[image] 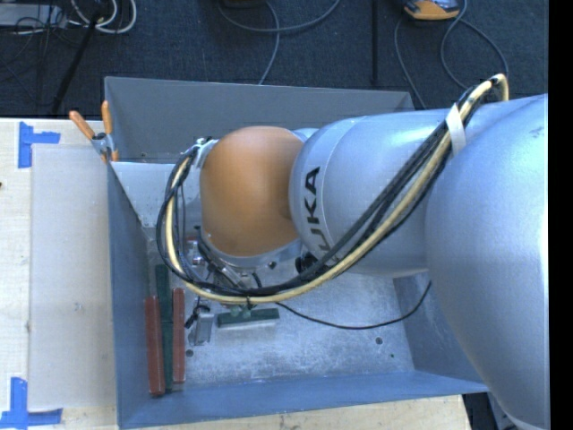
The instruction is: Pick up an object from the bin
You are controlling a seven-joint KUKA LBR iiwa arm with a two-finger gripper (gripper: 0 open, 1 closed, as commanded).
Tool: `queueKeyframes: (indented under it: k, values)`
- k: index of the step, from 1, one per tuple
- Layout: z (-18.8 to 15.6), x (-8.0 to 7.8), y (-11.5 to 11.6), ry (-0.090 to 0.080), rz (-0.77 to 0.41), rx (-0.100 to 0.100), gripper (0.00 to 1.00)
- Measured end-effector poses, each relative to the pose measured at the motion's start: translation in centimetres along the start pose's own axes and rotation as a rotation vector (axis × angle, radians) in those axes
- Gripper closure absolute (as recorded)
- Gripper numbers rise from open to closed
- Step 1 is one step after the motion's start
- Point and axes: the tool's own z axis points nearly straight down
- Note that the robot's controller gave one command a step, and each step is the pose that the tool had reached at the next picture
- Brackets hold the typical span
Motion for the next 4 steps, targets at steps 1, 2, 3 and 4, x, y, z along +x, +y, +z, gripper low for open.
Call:
queueKeyframes:
  k: [1, 2, 3, 4]
  values:
    - [11.0, -3.7, -4.2, 0.005, 0.006, 0.004, 0.00]
    - [10.5, -5.5, -13.0, -0.001, -0.020, 0.005, 0.00]
    - [10.5, -5.4, -12.4, -0.002, -0.023, 0.000, 1.00]
    - [-8.4, -6.0, -12.7, -0.012, -0.038, -0.001, 1.00]
